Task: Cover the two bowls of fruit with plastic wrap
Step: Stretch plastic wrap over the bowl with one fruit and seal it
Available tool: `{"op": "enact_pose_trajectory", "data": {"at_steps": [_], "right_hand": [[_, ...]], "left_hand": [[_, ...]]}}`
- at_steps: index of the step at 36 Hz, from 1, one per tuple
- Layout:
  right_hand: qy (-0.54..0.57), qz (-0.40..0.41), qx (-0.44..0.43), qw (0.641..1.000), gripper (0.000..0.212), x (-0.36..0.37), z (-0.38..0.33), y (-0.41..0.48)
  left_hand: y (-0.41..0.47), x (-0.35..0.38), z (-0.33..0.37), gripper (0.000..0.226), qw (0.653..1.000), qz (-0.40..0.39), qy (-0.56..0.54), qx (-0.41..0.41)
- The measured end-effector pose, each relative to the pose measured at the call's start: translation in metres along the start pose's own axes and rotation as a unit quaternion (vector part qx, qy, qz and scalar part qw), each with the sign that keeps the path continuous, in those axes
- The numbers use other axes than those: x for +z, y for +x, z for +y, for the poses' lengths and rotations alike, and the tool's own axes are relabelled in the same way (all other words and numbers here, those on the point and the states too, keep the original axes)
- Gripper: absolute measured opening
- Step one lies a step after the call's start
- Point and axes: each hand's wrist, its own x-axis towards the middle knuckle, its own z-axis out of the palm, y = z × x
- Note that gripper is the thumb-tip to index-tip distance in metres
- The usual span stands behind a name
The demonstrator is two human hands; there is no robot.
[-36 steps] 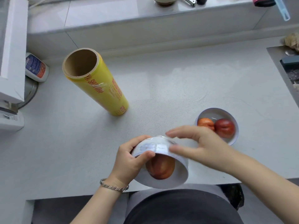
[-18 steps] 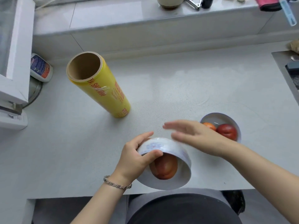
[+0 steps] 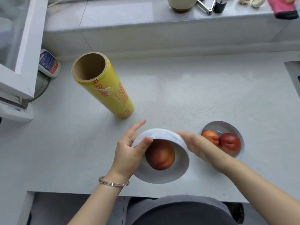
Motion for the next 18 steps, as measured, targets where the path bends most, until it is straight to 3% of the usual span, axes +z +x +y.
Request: {"op": "enact_pose_trajectory", "data": {"at_steps": [2,8,13,18], "right_hand": [[-0.006,0.026,-0.026,0.999,0.085,0.0,0.001,-0.001],[0.081,0.1,-0.053,0.99,0.052,-0.002,0.009,-0.001],[0.069,0.129,-0.049,0.988,0.031,0.0,0.004,-0.007],[0.007,0.132,-0.033,0.991,0.036,-0.001,0.003,-0.011]], "left_hand": [[-0.002,0.003,0.001,0.071,1.0,0.02,-0.015,-0.005],[-0.016,0.017,-0.008,0.067,0.994,0.02,-0.101,-0.041],[-0.02,0.016,-0.001,0.048,0.995,-0.063,-0.068,-0.036],[-0.014,0.015,0.007,0.051,0.984,-0.17,0.033,-0.045]]}}
